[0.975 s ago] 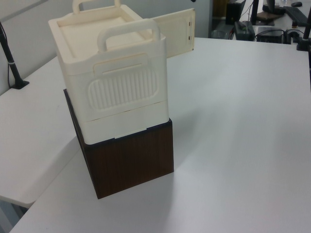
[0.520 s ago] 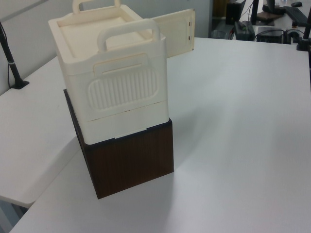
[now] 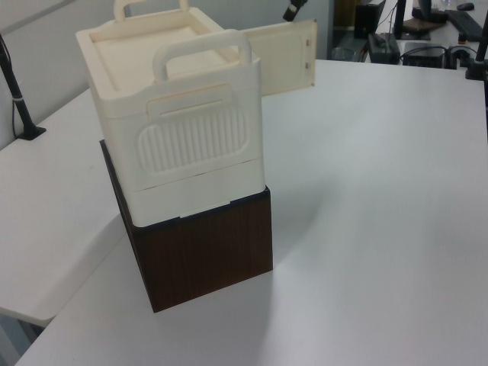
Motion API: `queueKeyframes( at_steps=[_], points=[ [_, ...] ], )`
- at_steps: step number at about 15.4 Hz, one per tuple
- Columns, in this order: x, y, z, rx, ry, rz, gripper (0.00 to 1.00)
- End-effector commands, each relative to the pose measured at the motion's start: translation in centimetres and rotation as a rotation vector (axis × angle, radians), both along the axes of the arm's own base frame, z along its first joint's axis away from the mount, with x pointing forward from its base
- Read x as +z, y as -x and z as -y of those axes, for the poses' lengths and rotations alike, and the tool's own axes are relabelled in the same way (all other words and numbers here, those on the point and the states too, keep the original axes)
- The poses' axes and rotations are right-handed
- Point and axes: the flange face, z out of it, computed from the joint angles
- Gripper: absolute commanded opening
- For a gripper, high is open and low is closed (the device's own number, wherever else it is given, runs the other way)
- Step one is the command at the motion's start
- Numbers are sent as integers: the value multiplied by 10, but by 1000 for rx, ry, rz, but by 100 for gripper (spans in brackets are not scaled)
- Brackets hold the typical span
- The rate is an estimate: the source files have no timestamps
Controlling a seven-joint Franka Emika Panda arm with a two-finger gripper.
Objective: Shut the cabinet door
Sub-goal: 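Push the door edge with the gripper, swinging it toward the cabinet body, then press the door flush against the cabinet front with the gripper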
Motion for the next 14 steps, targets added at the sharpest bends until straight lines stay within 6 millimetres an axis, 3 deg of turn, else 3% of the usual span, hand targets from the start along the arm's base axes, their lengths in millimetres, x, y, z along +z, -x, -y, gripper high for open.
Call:
queueKeyframes(
  at_steps=[1,4,9,12,14],
  points=[
    [15,24,-29,24,-28,-56,0],
    [14,25,-40,15,-42,-61,0],
    [-11,24,-110,130,-45,-95,0],
    [-3,29,-151,185,-99,-26,0],
    [-11,23,-178,210,-127,29,0]
  ],
)
